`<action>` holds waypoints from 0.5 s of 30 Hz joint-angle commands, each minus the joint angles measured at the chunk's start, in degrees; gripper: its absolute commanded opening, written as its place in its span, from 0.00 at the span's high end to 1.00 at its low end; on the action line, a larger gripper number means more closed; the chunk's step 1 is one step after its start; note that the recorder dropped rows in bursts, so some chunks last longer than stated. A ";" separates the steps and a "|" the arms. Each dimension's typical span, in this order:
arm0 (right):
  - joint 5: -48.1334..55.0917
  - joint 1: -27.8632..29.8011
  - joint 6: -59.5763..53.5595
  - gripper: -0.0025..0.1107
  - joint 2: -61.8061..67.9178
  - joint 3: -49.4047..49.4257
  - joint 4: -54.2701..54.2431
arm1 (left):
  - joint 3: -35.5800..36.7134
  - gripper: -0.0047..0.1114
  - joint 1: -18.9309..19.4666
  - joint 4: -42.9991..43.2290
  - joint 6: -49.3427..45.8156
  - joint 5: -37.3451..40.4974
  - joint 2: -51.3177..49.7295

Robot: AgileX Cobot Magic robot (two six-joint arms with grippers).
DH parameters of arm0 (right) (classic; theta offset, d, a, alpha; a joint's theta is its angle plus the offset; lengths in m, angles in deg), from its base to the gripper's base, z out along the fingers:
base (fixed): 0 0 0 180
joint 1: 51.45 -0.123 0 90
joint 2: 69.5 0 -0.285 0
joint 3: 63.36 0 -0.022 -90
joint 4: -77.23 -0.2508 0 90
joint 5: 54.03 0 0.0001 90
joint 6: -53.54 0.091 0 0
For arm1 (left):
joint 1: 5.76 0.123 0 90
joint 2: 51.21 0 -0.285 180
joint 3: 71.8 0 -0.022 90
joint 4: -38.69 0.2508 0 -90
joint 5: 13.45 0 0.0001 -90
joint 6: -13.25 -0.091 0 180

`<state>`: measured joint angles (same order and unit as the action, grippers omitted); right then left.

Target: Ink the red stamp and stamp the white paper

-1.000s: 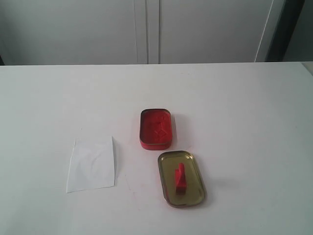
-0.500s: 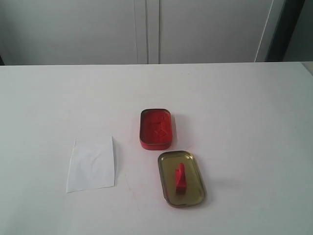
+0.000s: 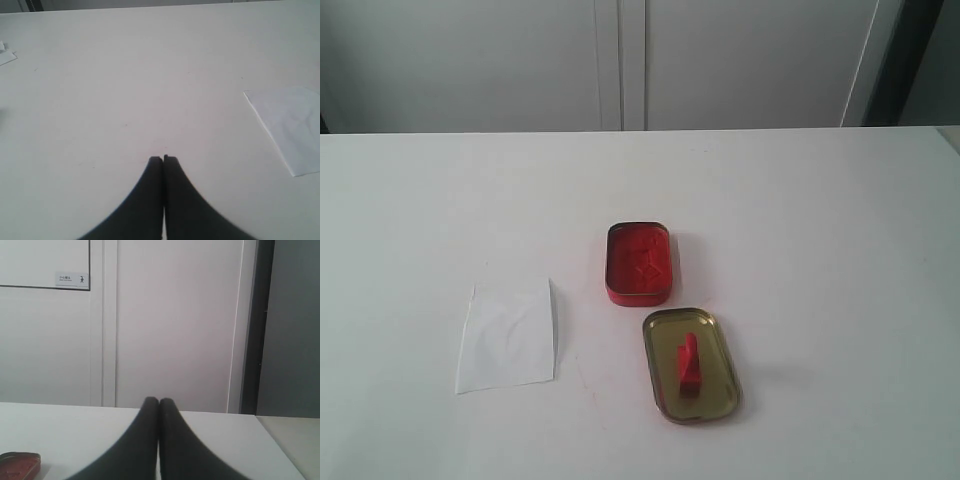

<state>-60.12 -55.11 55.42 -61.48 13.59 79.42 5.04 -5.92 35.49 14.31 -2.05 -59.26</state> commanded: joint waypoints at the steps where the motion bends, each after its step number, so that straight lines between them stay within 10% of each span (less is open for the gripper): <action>1: -1.67 0.14 -0.35 0.98 -0.23 0.26 0.19 | 0.37 0.96 0.07 -0.22 0.03 -0.24 0.26; 15: 6.09 0.14 -0.35 0.98 -0.23 -5.17 0.19 | 0.37 0.96 0.07 -0.22 0.03 -0.24 0.26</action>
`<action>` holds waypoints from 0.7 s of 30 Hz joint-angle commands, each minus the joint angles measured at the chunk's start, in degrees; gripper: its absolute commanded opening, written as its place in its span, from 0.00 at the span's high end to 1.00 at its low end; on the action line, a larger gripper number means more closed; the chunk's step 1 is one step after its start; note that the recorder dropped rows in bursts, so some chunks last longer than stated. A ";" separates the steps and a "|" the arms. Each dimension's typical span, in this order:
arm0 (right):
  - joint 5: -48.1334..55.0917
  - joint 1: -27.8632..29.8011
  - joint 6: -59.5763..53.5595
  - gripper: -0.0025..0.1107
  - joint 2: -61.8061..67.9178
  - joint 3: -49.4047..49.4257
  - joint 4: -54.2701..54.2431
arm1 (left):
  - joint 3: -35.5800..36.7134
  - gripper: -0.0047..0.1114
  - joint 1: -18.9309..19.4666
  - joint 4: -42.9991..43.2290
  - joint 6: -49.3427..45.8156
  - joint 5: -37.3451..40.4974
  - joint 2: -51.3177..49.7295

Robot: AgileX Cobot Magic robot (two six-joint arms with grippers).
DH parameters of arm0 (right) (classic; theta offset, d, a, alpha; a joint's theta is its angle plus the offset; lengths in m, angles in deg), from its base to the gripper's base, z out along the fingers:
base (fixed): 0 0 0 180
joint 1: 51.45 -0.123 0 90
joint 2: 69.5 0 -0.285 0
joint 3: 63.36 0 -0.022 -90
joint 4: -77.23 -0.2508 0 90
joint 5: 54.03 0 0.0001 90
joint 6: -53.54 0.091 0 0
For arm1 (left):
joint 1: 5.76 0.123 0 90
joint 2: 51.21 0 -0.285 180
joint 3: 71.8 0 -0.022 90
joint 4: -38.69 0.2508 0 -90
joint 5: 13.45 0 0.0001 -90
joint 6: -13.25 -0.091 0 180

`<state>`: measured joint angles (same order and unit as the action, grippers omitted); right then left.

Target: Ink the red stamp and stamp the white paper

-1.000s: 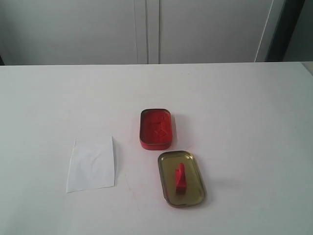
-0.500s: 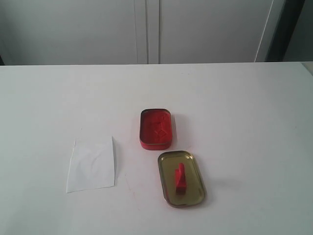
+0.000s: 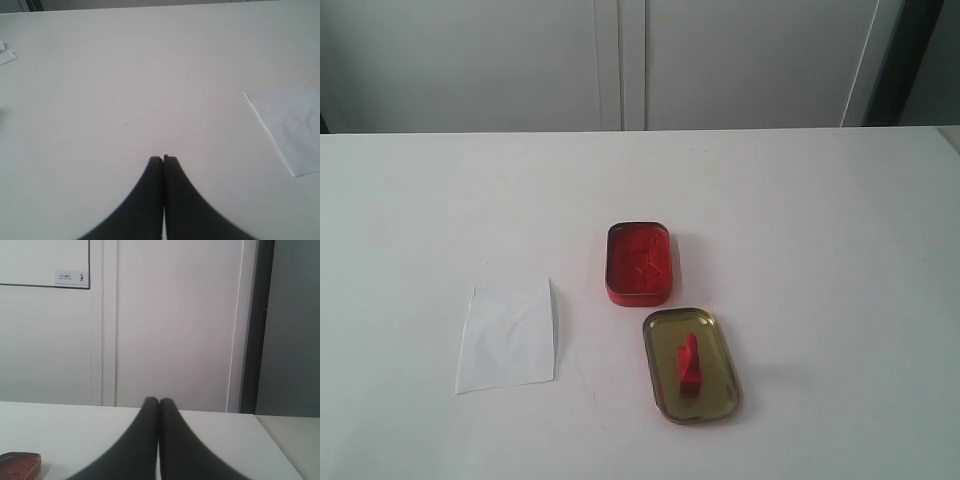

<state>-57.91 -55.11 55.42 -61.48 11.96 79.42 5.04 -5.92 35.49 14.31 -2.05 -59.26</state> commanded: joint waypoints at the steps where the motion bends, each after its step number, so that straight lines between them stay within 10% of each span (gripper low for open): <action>1: 5.30 0.14 -0.35 0.98 -0.23 -4.81 0.19 | 0.37 0.96 0.07 -0.22 0.03 -0.24 0.26; 21: 17.32 0.14 3.60 0.98 19.91 -25.20 -0.19 | 0.37 0.96 0.07 -0.22 0.03 -0.24 0.26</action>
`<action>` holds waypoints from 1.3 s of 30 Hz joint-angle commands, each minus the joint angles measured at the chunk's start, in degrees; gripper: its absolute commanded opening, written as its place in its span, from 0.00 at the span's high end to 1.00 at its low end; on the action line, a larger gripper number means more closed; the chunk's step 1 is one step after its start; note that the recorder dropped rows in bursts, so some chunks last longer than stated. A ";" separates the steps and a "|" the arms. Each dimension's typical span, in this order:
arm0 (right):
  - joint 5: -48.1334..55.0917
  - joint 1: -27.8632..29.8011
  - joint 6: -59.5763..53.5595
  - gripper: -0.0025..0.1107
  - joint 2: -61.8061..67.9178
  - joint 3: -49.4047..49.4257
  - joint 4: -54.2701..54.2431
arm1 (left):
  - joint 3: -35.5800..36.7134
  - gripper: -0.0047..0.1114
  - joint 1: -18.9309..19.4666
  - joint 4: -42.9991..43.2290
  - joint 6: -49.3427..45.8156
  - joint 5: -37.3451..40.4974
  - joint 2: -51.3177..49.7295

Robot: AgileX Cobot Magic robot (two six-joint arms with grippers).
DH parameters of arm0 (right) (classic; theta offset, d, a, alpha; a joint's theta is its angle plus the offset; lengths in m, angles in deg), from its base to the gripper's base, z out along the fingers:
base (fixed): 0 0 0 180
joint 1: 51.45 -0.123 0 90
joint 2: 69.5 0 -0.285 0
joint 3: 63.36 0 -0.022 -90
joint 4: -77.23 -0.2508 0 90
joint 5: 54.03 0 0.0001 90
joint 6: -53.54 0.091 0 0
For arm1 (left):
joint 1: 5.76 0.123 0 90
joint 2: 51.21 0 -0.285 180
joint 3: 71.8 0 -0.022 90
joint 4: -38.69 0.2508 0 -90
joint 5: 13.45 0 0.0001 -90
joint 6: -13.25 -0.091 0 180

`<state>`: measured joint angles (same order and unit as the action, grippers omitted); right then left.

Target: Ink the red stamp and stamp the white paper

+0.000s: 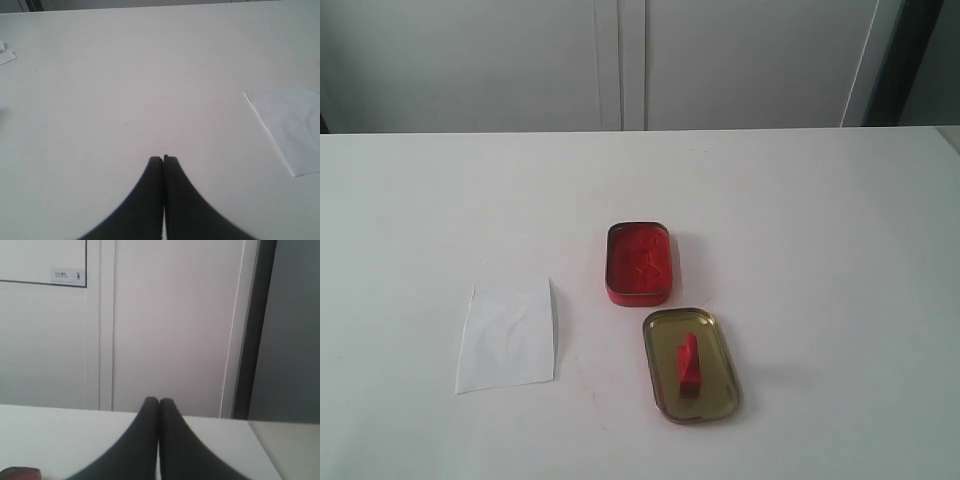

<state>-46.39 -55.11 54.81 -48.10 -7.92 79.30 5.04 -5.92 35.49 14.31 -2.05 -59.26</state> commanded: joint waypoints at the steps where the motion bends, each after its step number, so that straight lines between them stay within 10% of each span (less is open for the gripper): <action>1: 7.49 0.14 5.07 0.98 8.53 -6.90 -0.09 | 0.37 0.96 0.07 -0.22 0.03 -0.24 0.26; 20: 32.22 -0.41 0.39 0.98 41.02 -27.69 -11.63 | 0.37 0.96 0.07 -0.22 0.03 -0.24 0.26; 39: 33.44 -17.70 -0.81 0.98 58.34 -29.92 -13.48 | 0.37 0.96 0.07 -0.22 0.03 -0.24 0.26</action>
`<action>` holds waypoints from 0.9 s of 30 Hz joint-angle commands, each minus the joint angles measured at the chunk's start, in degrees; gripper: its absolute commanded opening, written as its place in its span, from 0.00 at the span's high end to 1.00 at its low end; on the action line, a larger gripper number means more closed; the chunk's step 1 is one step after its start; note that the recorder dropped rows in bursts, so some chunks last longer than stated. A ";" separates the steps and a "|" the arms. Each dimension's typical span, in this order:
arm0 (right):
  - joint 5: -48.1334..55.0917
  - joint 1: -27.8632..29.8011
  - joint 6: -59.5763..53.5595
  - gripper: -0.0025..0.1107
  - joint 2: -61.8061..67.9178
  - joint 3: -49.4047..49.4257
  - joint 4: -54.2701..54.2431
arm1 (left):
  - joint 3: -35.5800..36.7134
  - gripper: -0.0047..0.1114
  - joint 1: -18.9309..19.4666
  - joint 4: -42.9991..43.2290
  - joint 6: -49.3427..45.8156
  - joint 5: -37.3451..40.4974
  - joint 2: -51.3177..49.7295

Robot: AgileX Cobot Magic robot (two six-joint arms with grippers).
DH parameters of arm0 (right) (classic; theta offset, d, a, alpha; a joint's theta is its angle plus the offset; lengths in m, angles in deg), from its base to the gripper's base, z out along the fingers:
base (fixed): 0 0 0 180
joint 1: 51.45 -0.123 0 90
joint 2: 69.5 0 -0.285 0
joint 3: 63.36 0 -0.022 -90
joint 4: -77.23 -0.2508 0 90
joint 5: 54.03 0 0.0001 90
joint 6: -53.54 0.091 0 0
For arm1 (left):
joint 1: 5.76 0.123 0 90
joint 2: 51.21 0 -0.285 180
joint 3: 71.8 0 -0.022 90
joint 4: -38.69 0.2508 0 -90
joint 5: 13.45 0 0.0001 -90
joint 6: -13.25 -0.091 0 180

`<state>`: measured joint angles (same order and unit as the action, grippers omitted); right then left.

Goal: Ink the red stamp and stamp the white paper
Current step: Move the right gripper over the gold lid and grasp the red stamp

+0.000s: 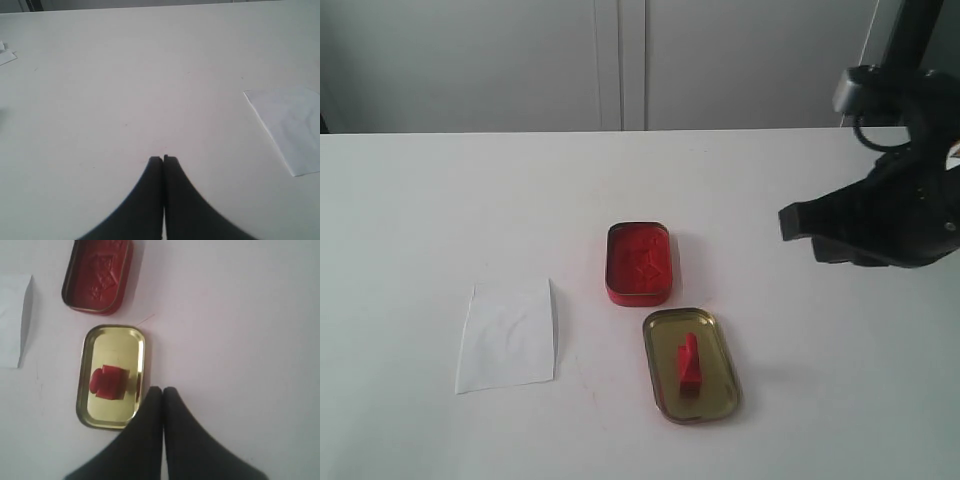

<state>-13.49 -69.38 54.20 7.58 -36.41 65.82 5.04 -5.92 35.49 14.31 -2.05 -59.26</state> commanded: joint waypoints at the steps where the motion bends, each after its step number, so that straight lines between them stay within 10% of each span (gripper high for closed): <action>1: 0.54 -4.47 -0.06 0.98 3.54 -1.83 -0.11 | 0.37 0.96 0.07 -0.22 0.03 -0.24 0.26; 27: 7.88 -21.59 13.57 0.98 26.09 -13.56 7.40 | 0.37 0.96 0.07 -0.22 0.03 -0.24 0.26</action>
<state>-5.61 -90.22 65.98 31.83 -48.96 71.78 5.04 -5.92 35.49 14.31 -2.05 -59.26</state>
